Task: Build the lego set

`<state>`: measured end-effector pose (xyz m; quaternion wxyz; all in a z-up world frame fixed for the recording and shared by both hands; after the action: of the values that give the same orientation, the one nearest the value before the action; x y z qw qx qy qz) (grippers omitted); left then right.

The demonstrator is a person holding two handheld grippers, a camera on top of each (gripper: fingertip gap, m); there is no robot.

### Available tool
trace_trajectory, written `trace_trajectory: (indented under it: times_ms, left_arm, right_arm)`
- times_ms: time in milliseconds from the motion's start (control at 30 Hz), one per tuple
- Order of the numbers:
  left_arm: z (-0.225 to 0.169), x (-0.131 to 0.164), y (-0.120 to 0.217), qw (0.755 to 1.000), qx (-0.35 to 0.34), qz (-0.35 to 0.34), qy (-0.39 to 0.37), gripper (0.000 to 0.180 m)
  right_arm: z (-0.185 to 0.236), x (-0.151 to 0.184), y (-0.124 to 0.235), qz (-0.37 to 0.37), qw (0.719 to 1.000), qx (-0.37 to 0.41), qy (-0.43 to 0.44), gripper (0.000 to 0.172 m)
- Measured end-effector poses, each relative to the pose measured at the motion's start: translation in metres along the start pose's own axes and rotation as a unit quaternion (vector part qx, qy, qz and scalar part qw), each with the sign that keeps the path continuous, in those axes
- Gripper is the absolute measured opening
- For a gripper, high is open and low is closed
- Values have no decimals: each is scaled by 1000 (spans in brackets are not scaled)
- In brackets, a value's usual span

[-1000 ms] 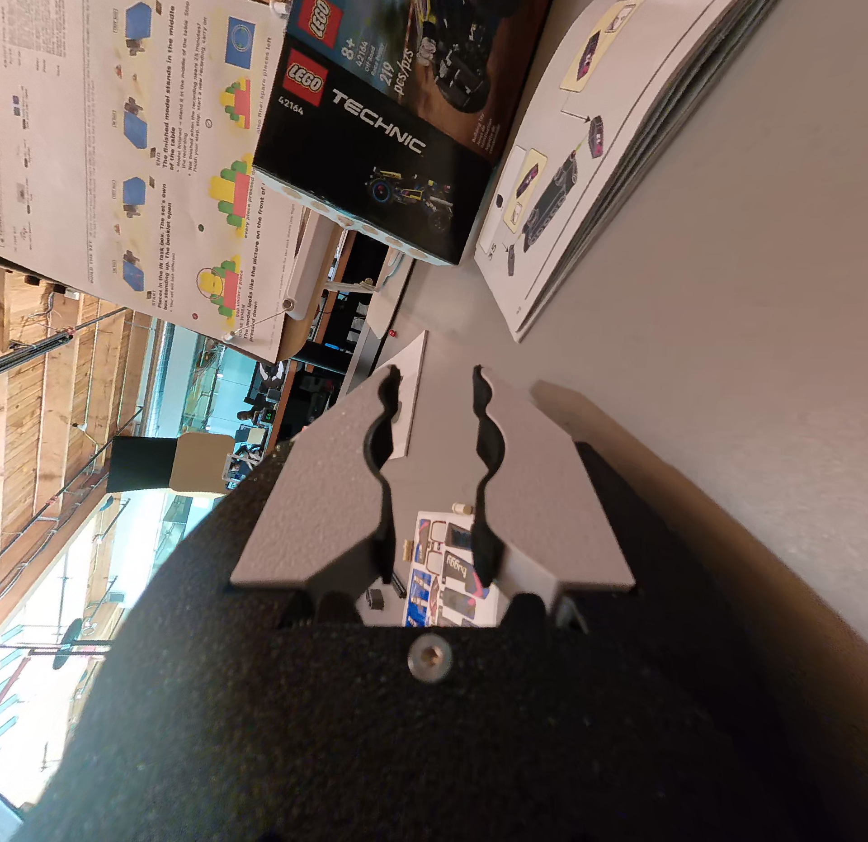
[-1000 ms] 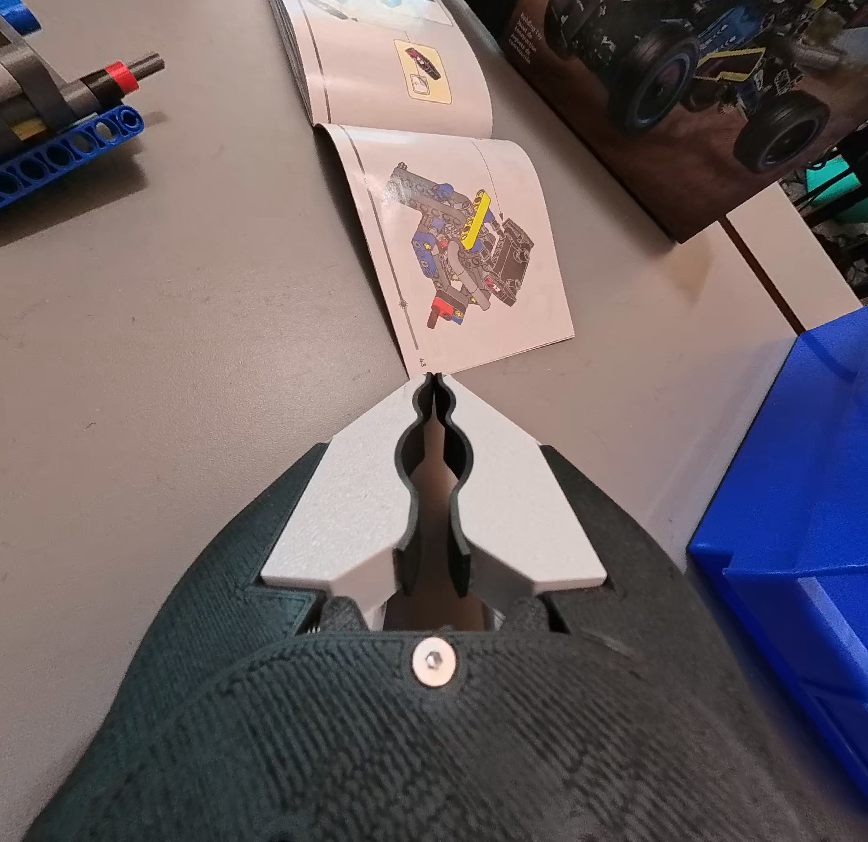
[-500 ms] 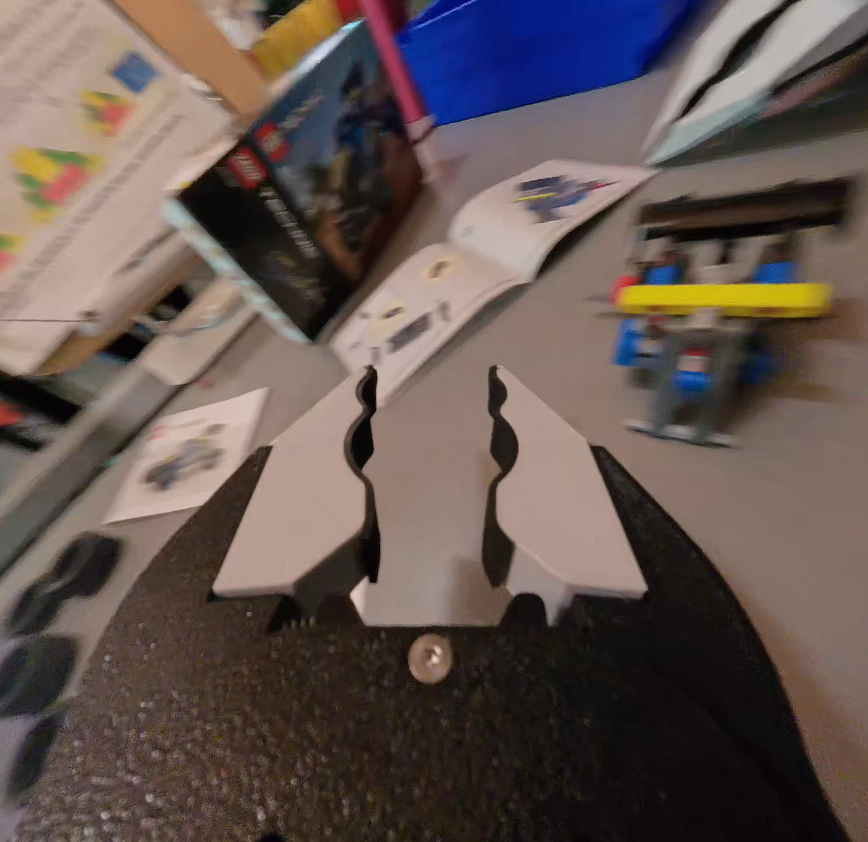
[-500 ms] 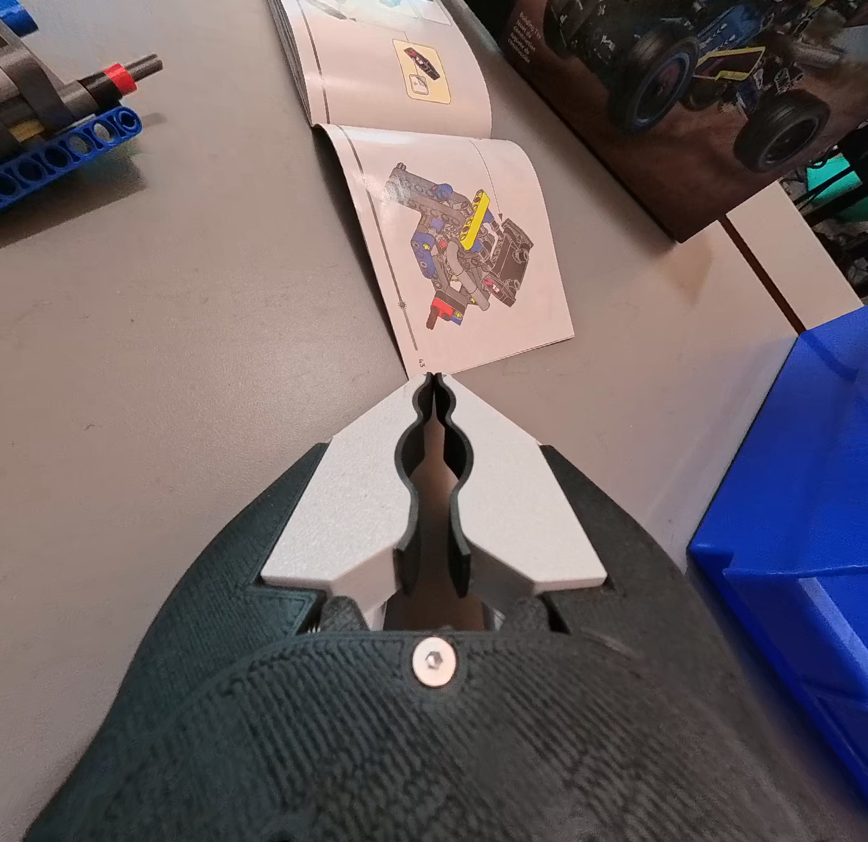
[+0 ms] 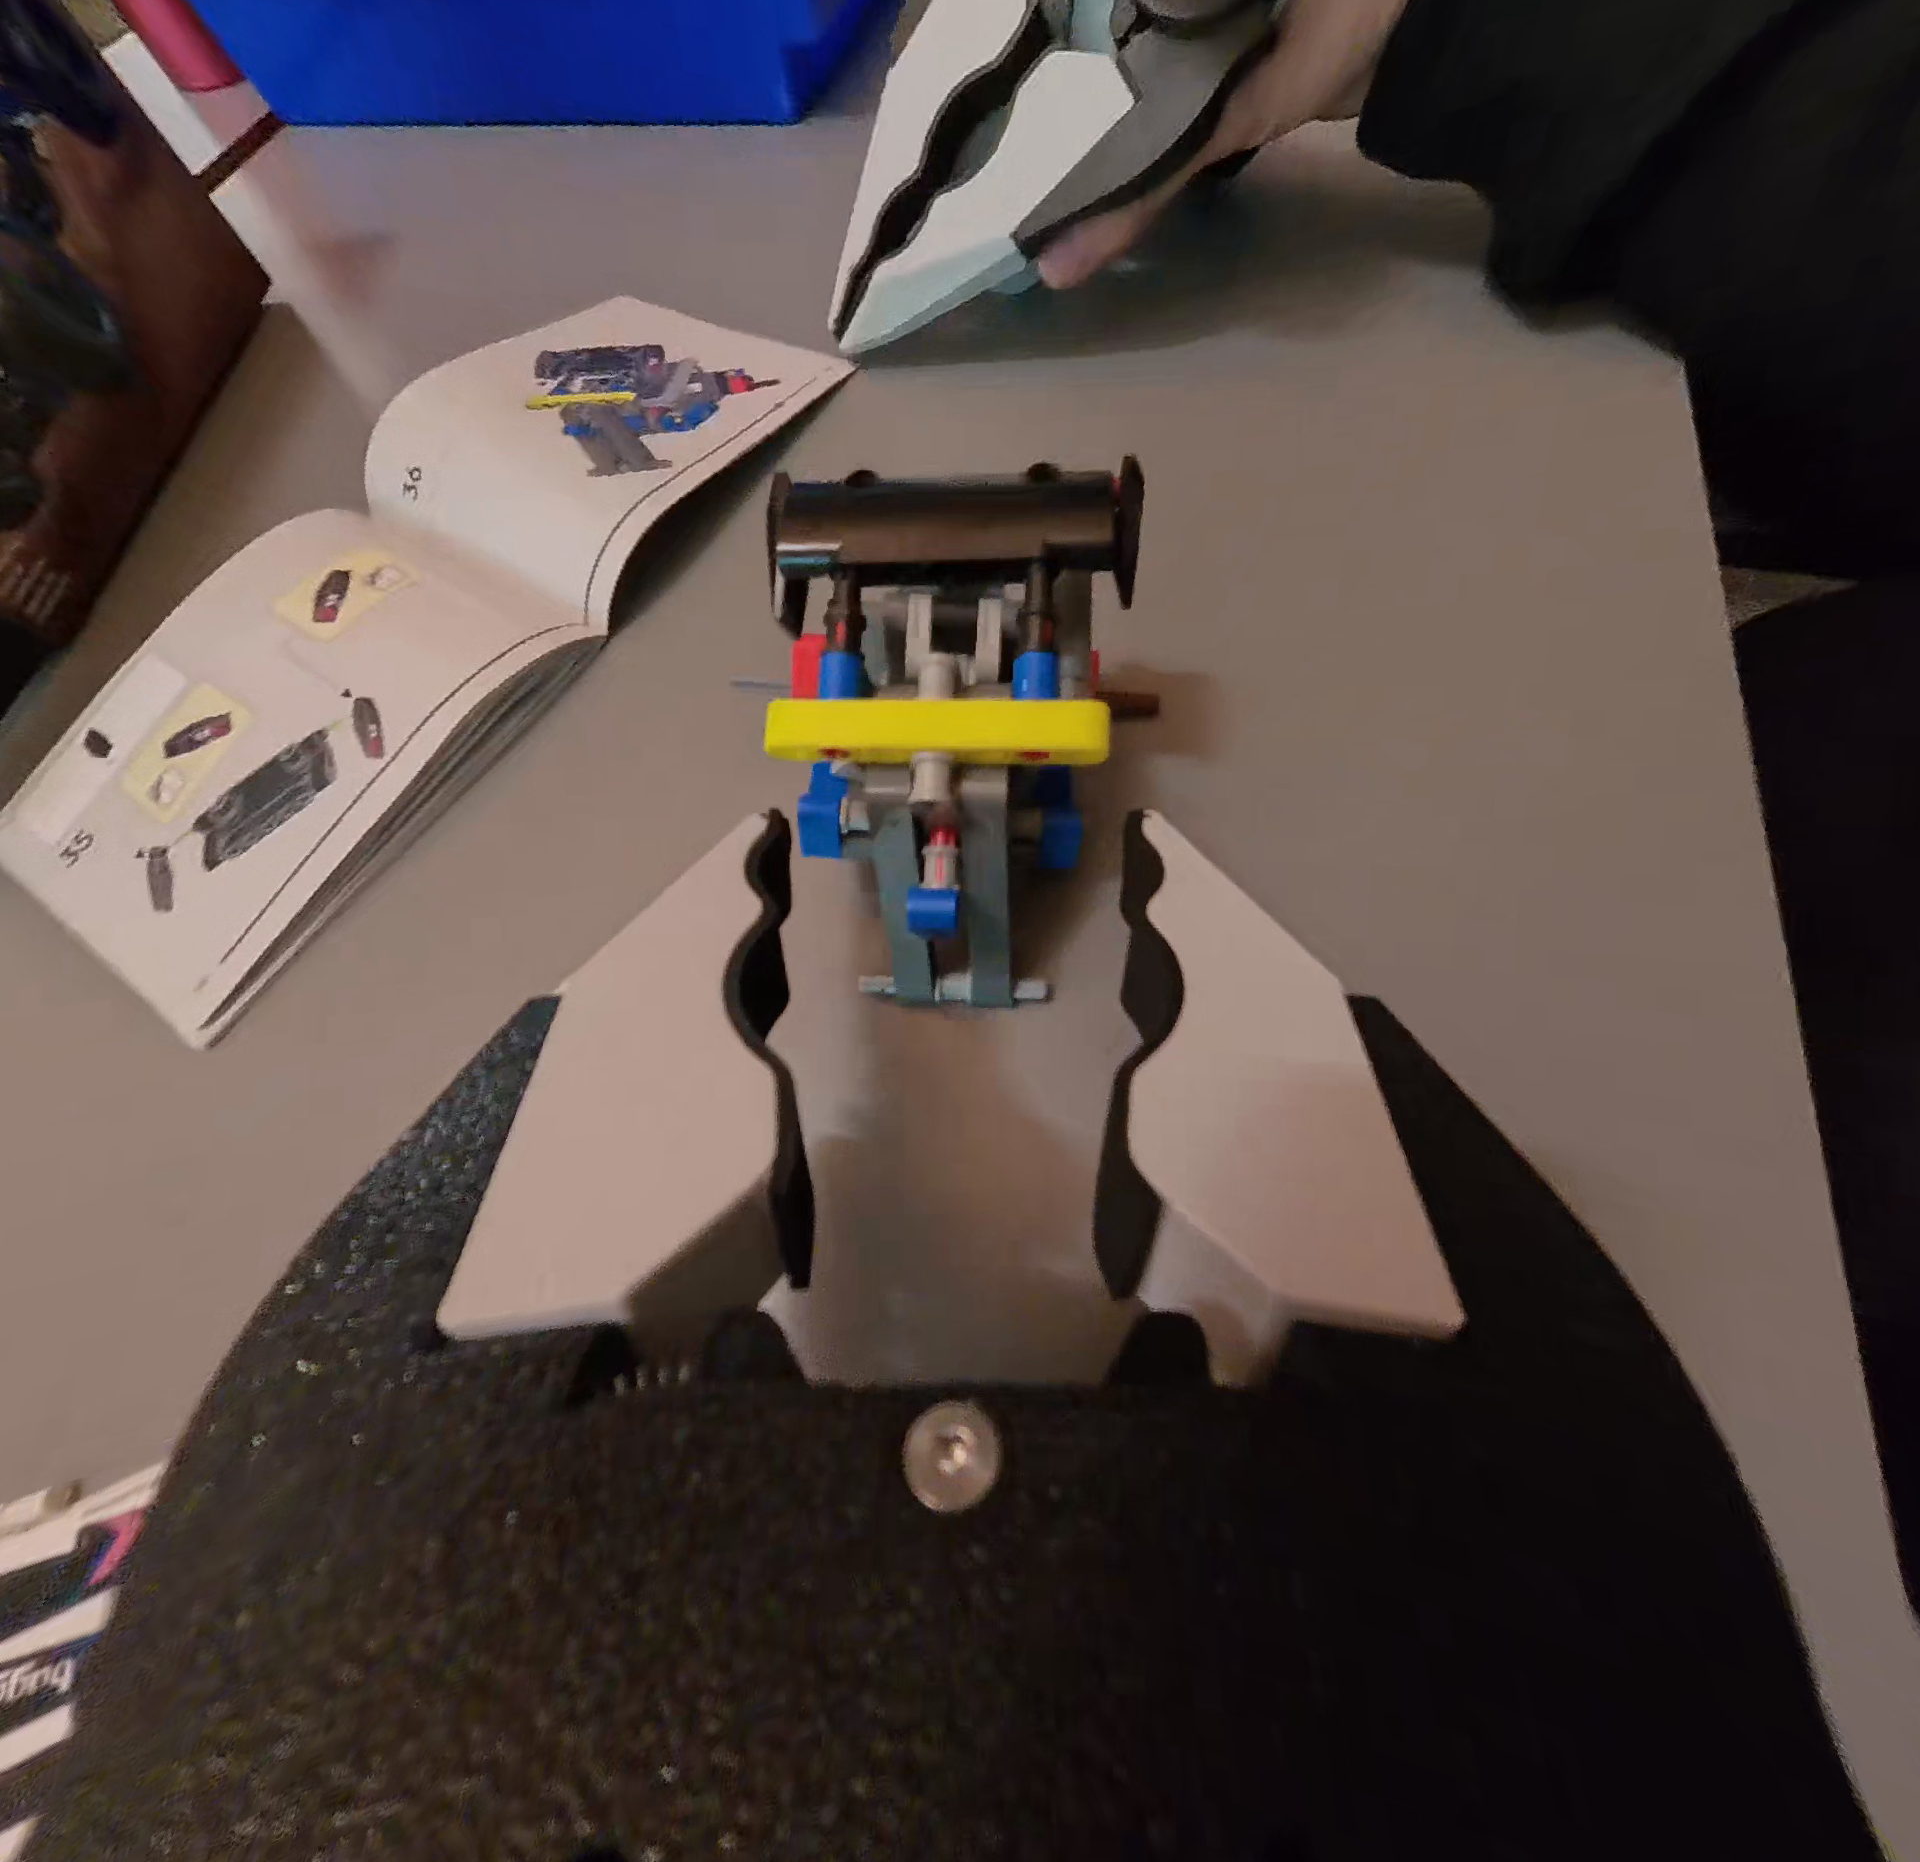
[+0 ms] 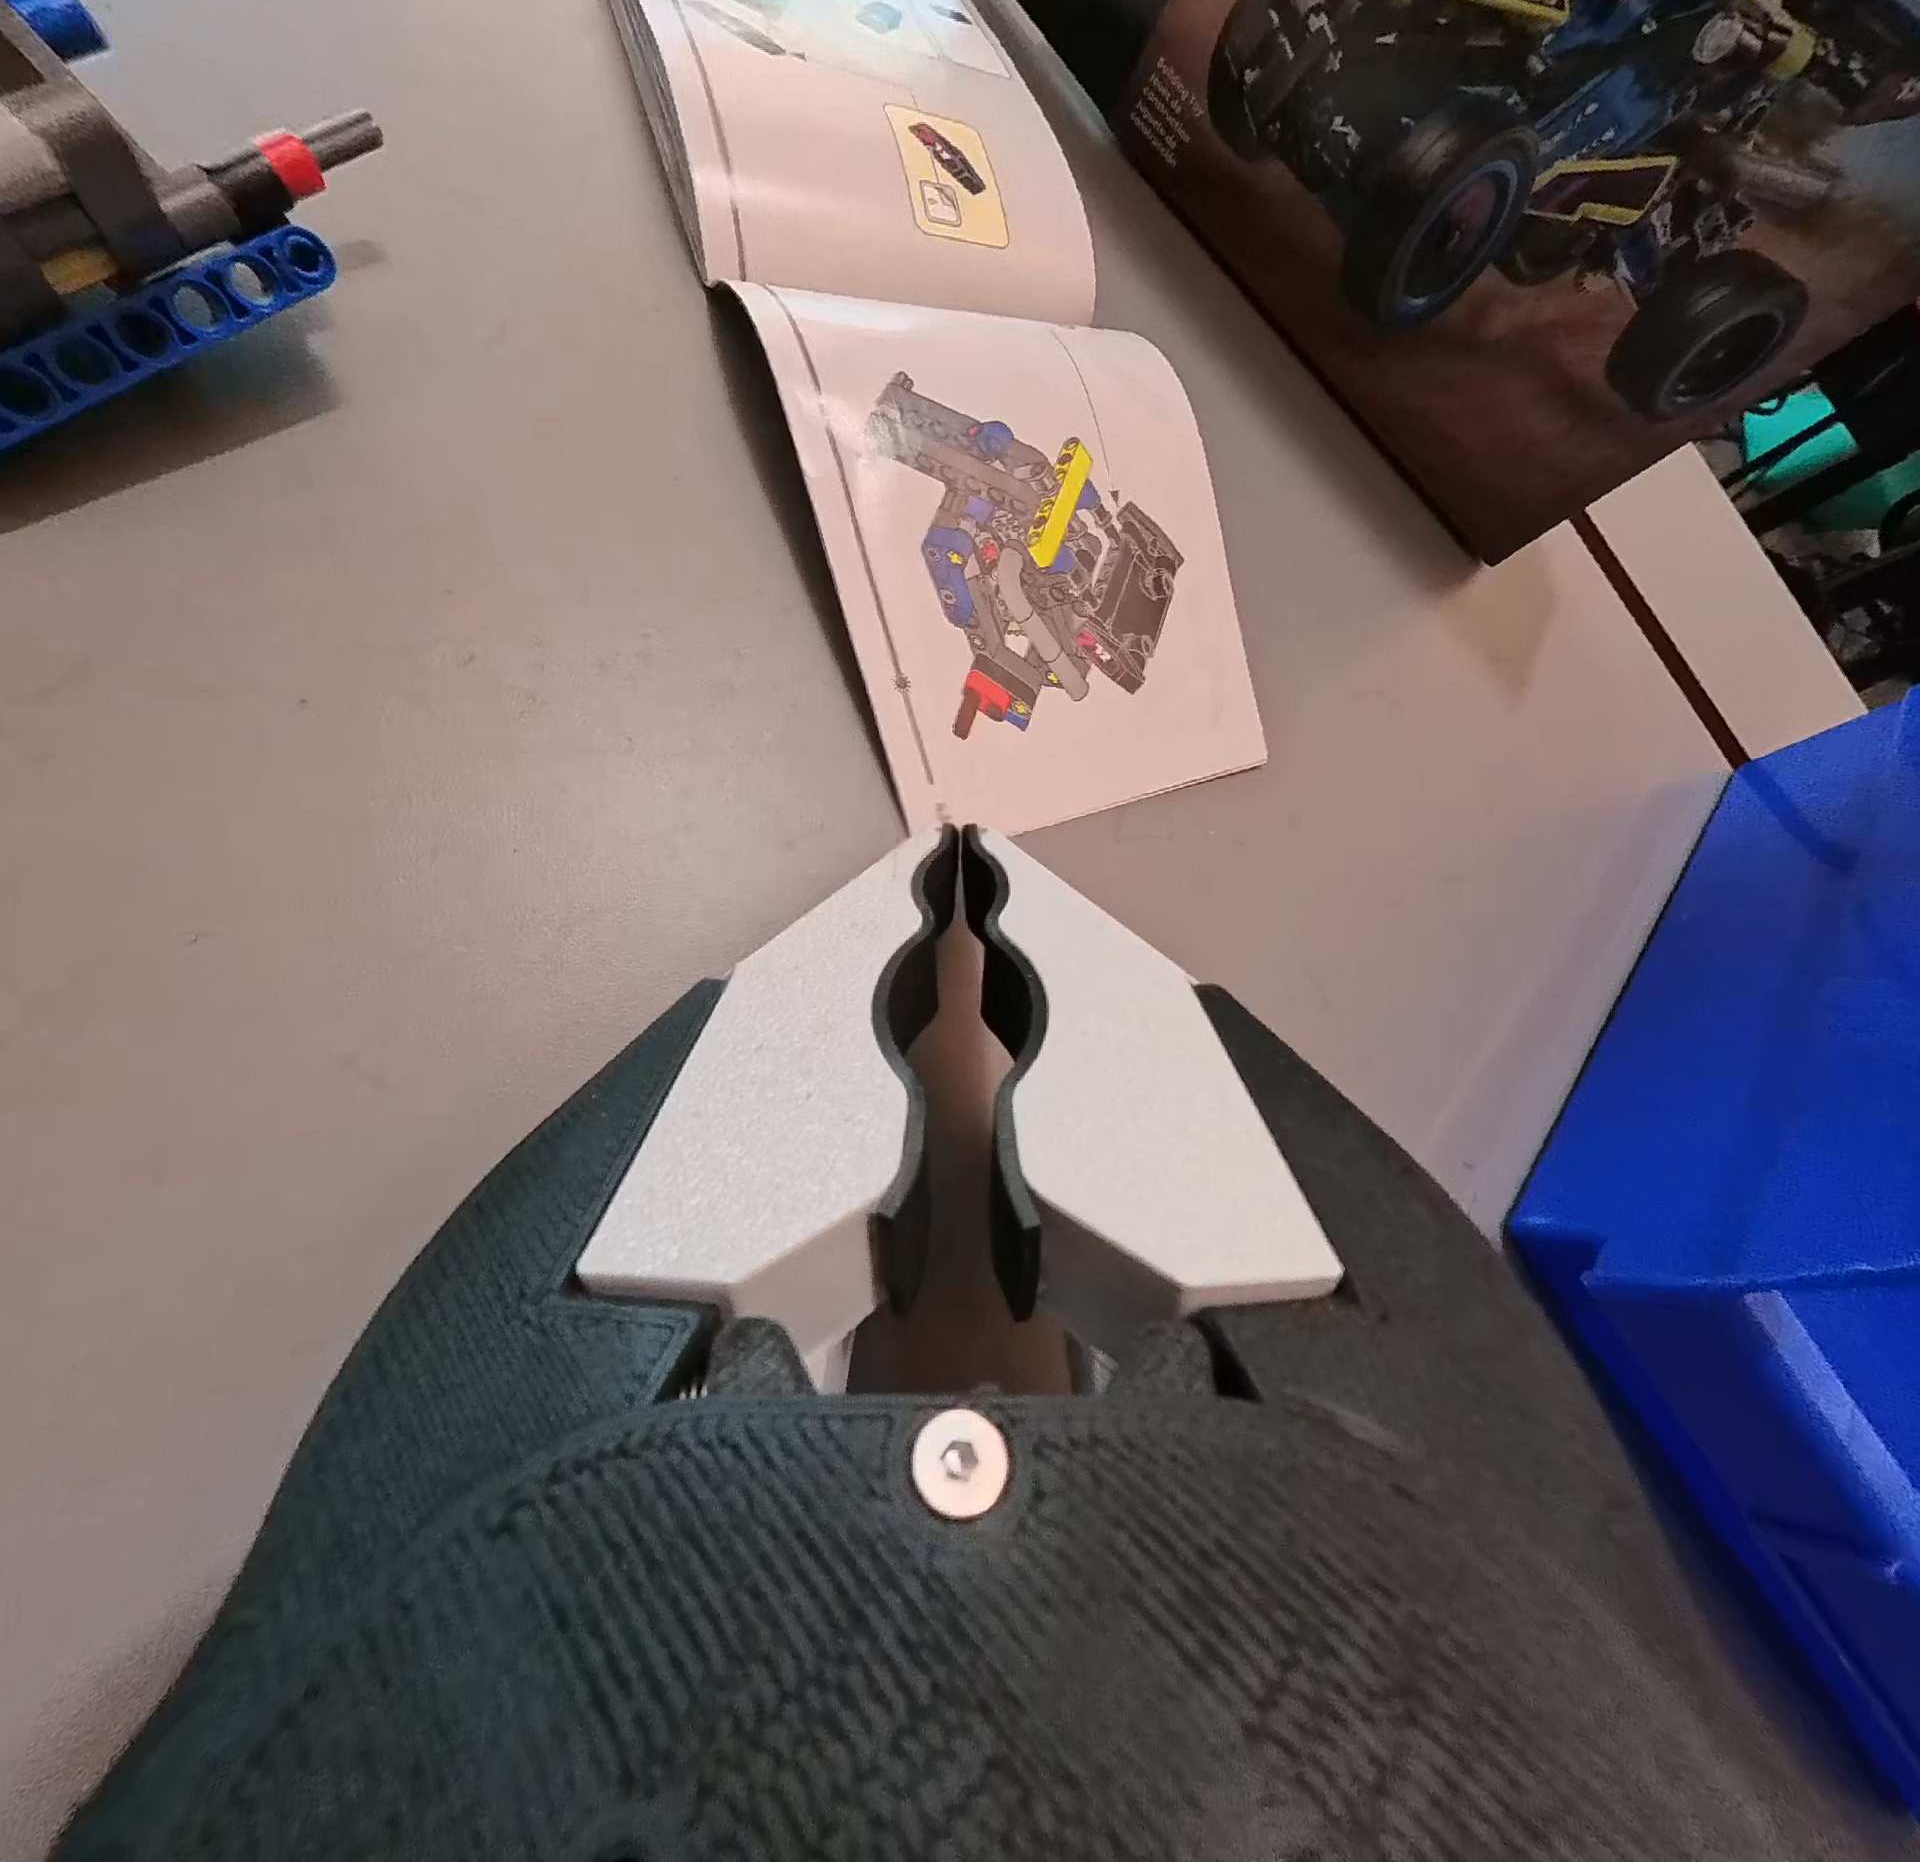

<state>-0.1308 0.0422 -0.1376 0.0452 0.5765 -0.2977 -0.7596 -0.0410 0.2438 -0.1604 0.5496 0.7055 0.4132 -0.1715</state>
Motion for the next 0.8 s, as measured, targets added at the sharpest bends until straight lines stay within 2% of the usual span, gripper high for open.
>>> trace_trajectory:
  times_ms: [33,100,200,267,300,400,533,633,800]
  left_arm:
    - [0,-1,-2,1000,-2,-1,-1,60]
    - [-1,-2,-4,1000,-5,-5,2,54]
    - [1,-5,-3,1000,-18,-18,9,35]
    - [3,-7,-1,999,-30,-28,10,24]
    - [3,-7,-1,999,-37,-29,9,23]
    - [4,-8,-2,998,-51,-30,1,23]
    - [4,-11,-1,997,-68,-36,15,22]
    - [1,-16,4,996,-66,-38,35,22]
    - [4,-27,18,990,-30,-45,129,23]
  right_arm:
    - [3,-2,1,-5,1000,-13,-1,2]
    - [10,-8,2,-22,999,-45,-10,19]
    - [20,-20,6,-44,996,-77,-10,26]
    - [32,-35,11,-81,990,-117,-9,41]
    - [37,-44,14,-103,985,-135,-14,43]
    - [60,-68,22,-158,959,-231,-42,35]
    - [79,-78,15,-153,948,-277,-23,31]
    - [86,-82,11,-150,952,-267,19,36]
    - [80,-96,12,-180,957,-218,63,36]
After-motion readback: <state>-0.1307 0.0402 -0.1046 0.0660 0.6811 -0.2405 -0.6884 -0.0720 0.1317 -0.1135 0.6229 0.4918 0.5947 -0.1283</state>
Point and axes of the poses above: each gripper's, where its closed fingertips meet, y back along the fingers, x out of its underside, z = x × y across the jaws, the point moved 3 cm from there along y, back along the fingers, and after that the axes turned 8 degrees about -x, right-handed, at the moved point
